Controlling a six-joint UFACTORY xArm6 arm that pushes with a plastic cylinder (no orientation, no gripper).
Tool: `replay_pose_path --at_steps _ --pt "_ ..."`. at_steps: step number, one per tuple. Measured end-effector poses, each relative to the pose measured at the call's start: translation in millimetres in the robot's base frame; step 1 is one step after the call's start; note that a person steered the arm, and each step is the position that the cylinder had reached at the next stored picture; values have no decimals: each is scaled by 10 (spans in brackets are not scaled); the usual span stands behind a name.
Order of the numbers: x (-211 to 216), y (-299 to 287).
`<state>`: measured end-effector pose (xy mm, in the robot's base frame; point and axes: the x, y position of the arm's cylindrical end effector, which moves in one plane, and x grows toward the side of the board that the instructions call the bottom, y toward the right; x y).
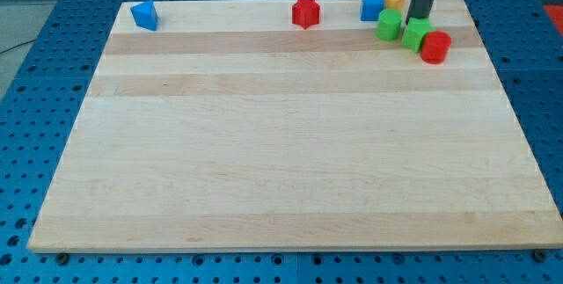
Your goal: Push yellow hexagon into top of green circle
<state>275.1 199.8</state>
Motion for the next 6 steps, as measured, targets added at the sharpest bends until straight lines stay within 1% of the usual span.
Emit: replay_pose_path --at_steps 1,2,3,4,6 --pt "-68 443" --pt "-521 672" --pt "-837 499" --pt "-829 430" --pt "-834 -91"
